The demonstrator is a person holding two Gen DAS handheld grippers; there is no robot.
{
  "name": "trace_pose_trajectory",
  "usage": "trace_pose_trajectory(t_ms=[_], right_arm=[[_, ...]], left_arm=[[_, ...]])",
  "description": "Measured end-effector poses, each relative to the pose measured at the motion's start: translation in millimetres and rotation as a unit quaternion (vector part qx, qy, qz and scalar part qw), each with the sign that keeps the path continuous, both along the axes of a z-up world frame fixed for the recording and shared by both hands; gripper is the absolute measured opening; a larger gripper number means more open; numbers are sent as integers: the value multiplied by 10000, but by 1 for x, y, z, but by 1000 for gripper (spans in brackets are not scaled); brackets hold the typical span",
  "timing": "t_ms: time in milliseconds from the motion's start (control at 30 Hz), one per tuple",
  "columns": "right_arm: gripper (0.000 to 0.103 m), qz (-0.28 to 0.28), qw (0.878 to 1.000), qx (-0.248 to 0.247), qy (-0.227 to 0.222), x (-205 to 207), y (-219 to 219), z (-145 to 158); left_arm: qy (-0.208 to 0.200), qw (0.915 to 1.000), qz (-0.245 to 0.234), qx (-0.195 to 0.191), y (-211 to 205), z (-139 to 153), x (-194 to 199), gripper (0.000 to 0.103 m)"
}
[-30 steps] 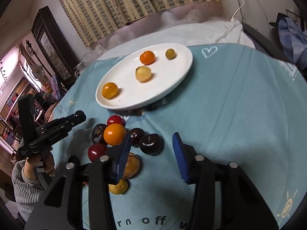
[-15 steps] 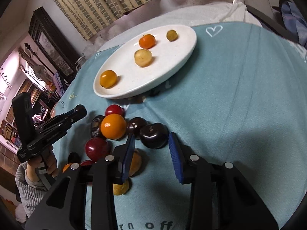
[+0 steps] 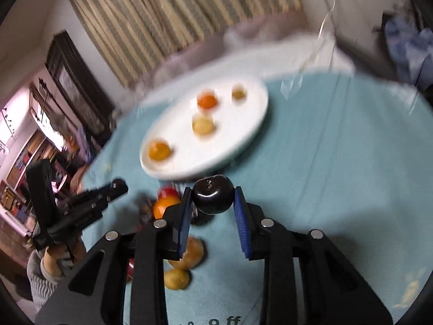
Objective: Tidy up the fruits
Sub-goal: 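Place both dark purple plums on the white plate and open both grippers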
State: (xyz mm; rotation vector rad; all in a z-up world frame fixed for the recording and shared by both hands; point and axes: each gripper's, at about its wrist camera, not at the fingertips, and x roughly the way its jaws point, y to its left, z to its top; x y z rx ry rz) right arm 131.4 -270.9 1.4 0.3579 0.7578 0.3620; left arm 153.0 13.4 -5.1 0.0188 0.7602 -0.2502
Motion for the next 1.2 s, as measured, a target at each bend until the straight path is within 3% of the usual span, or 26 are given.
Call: trace_pose_trajectory(t_ms=[100,267,500,667,700,733,767,800,933,1067,1200], right_arm=[[31,-171,9993,22,-343,-1,-7,26],[31,-71,9991,-156,-390,35,3,48],[31,132,9992,-355,125,95,31,7],[32,323,9972,-583,353,115,46,-15],[33,318,9965,-674,366,116,49,-16],[36,272,9959,-777,365,117,50,-17],[57,228,9958,-817,333,116,50,-17],[65,139,9963,-823,224,113,49,-15],[65,98,9970,-758,-132,100,43,6],[65,96,9976,-494,-484,74,33,37],[65,70,9971,-414,-627,45,27,52]], left_arm=[[-134,9999,-87,-66,-10,23,4,31],[-254,9996,-117,25,-29,47,32,31],[165,9998,-54,-66,-36,20,99,31],[444,9988,20,-195,-30,-3,129,33],[502,9983,18,-281,-28,-7,132,36],[528,9981,29,-327,-27,-9,133,50],[506,9981,62,-348,-26,-10,132,63],[461,9983,105,-345,-24,-9,131,66],[308,9985,188,-417,-16,4,120,68],[-20,9987,407,-300,-4,24,91,88],[-286,9973,634,-231,13,32,44,96]])
